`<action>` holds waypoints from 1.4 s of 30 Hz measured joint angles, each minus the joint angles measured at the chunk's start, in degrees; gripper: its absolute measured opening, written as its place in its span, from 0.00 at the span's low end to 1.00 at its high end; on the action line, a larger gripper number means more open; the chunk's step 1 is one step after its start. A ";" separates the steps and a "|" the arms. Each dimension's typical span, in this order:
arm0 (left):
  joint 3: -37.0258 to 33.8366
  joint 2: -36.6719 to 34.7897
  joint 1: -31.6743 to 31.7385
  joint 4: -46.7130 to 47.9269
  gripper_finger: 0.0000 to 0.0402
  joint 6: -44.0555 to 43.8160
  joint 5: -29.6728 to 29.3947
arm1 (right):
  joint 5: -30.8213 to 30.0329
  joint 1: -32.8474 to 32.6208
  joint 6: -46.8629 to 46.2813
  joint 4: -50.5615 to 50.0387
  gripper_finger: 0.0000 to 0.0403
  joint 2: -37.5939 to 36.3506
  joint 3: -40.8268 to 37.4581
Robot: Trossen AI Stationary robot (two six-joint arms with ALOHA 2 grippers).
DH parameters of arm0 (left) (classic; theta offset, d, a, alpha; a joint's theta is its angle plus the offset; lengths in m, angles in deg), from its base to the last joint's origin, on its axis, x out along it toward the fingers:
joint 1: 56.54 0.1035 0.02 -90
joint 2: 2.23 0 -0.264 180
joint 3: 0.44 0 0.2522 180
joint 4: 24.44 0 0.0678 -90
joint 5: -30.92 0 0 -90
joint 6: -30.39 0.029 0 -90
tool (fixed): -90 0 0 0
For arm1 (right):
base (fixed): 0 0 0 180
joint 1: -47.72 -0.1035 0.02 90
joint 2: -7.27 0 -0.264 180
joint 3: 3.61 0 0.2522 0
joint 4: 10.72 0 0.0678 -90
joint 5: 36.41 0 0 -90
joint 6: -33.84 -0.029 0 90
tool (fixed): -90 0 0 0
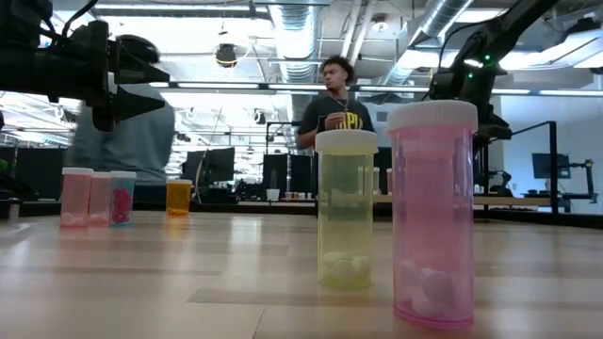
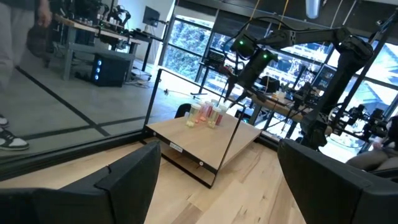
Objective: Pick and place medicine bottles onto shelf by color
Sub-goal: Put the yellow pill bottle on the shelf
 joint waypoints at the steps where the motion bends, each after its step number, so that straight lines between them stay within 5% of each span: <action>1: -0.01 0.00 0.02 -0.02 0.78 0.00 0.00 | 0.02 -0.48 -0.64 -0.30 0.36 -0.02 0.00; 27: 0.00 0.00 0.02 0.00 0.78 0.00 0.00 | -5.29 -9.92 -20.71 -3.38 0.37 -0.07 -1.12; 42: 0.00 0.00 0.02 -0.02 0.78 0.00 0.00 | -5.49 -6.90 -19.97 0.51 0.37 -0.07 -2.89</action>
